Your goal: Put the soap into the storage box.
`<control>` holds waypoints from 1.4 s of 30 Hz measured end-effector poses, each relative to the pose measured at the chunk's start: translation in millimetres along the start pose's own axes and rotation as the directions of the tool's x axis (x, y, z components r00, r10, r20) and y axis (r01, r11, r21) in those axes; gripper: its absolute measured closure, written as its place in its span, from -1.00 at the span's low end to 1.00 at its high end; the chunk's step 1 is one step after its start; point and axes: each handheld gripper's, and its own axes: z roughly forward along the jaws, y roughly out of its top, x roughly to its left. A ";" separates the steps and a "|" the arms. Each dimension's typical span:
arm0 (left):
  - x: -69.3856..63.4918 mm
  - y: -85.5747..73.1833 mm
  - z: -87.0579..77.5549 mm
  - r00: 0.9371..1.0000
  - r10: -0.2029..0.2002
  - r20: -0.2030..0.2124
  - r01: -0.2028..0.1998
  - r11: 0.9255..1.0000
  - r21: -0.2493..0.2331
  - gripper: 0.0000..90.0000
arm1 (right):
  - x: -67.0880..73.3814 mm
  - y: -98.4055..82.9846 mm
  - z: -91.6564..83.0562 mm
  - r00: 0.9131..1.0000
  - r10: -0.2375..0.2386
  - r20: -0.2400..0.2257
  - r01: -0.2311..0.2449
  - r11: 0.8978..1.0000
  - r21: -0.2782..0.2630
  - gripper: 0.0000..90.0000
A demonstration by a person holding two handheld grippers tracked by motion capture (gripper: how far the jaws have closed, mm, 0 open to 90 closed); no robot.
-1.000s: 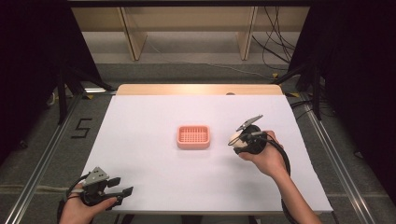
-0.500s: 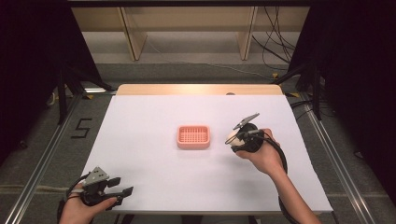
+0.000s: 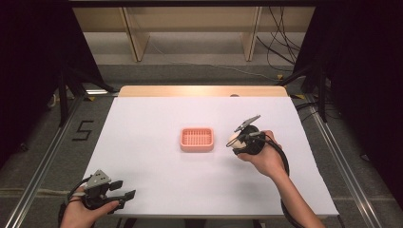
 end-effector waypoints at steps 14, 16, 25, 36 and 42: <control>-0.5 -0.3 0.7 1.000 -0.005 0.000 0.005 1.000 -0.017 -0.23 | 1.9 7.9 5.1 0.999 -0.040 0.003 0.040 0.999 -0.014 0.12; -0.4 -0.2 0.6 1.000 -0.007 0.001 0.007 1.000 -0.015 -0.23 | 2.4 9.2 5.5 0.999 -0.040 0.001 0.040 0.999 -0.012 0.12; -0.3 -0.2 0.5 1.000 -0.006 0.000 0.006 1.000 -0.015 -0.23 | 3.5 13.8 8.6 0.998 -0.065 0.008 0.065 0.998 -0.021 0.12; 0.4 -0.4 -0.2 1.000 -0.001 -0.003 0.001 1.000 -0.012 -0.23 | 5.5 18.3 11.3 0.999 -0.040 0.005 0.040 0.999 -0.016 0.12; 0.4 -1.5 -1.1 1.000 -0.002 -0.017 0.001 1.000 -0.019 -0.23 | 5.4 21.3 13.0 0.998 -0.062 0.001 0.062 0.998 -0.020 0.12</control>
